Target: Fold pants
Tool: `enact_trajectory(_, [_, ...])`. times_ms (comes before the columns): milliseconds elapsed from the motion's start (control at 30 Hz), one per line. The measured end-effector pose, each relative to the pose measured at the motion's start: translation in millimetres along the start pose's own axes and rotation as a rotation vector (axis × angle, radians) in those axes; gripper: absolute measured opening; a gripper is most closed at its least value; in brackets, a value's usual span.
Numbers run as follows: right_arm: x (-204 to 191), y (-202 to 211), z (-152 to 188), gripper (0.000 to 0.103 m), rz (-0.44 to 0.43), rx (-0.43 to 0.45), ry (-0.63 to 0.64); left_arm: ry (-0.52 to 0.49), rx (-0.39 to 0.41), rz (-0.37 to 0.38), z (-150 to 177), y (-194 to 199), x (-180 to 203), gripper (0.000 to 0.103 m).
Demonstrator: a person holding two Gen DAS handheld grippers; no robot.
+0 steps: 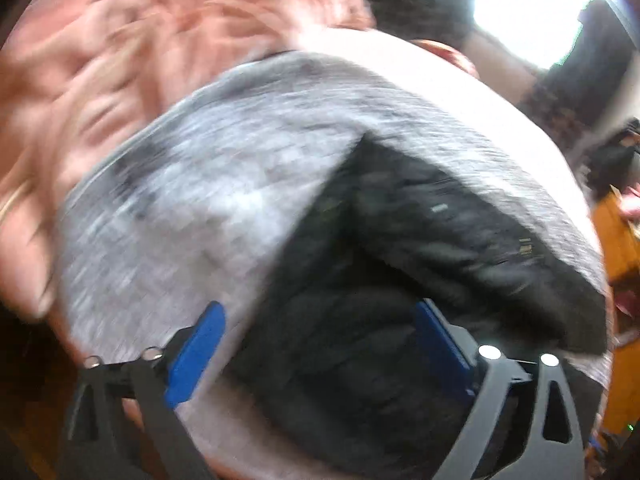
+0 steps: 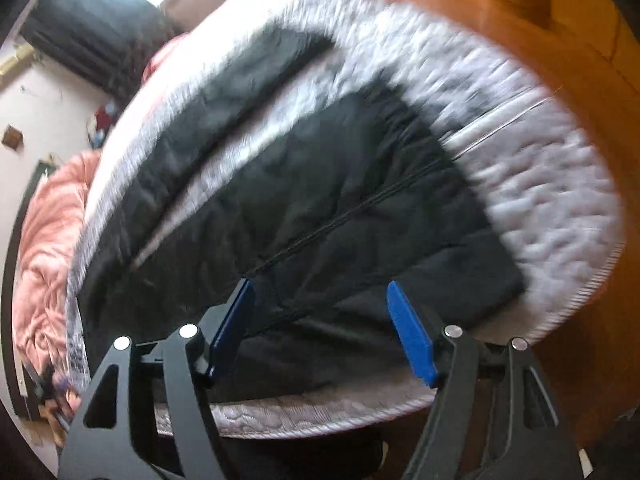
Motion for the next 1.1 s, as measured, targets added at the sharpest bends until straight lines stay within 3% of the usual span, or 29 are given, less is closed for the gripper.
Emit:
enact_trajectory(133, [7.9,-23.0,-1.2,0.075,0.085,-0.117,-0.010,-0.103,-0.035,0.072,-67.8,-34.8,37.5,0.099])
enact_trajectory(200, [-0.9,-14.6,-11.2,0.075,0.094,-0.108,0.018,-0.133,-0.075,0.079,-96.4,-59.0,44.7,0.099])
enact_trajectory(267, [-17.8,-0.6,-31.7,0.079,0.033,-0.068,0.039,-0.140,-0.117,0.083,-119.7,-85.6,48.3,0.099])
enact_trajectory(433, [-51.0,-2.4,-89.6,0.081,-0.045,-0.037,0.035,-0.124,-0.191,0.087,-154.1,-149.0,49.1,0.099])
enact_trajectory(600, [-75.9,-28.7,-151.3,0.081,-0.100,-0.034,0.052,-0.155,-0.255,0.080,-156.7,-198.3,48.5,0.098])
enact_trajectory(733, [-93.8,-45.0,-207.4,0.082,-0.145,-0.016,0.081,-0.208,-0.271,0.093,-150.7,-211.0,54.7,0.078])
enact_trajectory(833, [-106.5,-61.4,-258.1,0.084,-0.126,-0.020,0.134,-0.214,-0.278,0.131,-150.4,-206.9,62.3,0.048])
enact_trajectory(867, [-108.5,-65.6,-272.1,0.084,-0.118,-0.022,0.143,-0.215,-0.272,0.127,-151.3,-205.7,63.6,0.043])
enact_trajectory(1000, [-112.7,-99.2,-329.8,0.085,-0.084,-0.019,0.173,-0.196,-0.257,0.107,-151.4,-206.2,64.3,0.035])
enact_trajectory(1033, [-110.6,-110.8,-341.8,0.085,-0.070,-0.025,0.177,-0.186,-0.254,0.099,-152.5,-207.1,62.6,0.028])
enact_trajectory(1100, [-103.1,-131.7,-355.9,0.085,-0.041,-0.044,0.178,-0.153,-0.256,0.109,-154.4,-210.8,60.0,0.028])
Point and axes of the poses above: each gripper's, at about its wrist camera, not at the fingertips, and y roughly against the way its jaws point, x to its right, z to its underside, the point moved 5 cm from there along -y, roughly the way its jaws point, and after that the axes turned 5 degrees about -z, right-handed, at the moved point
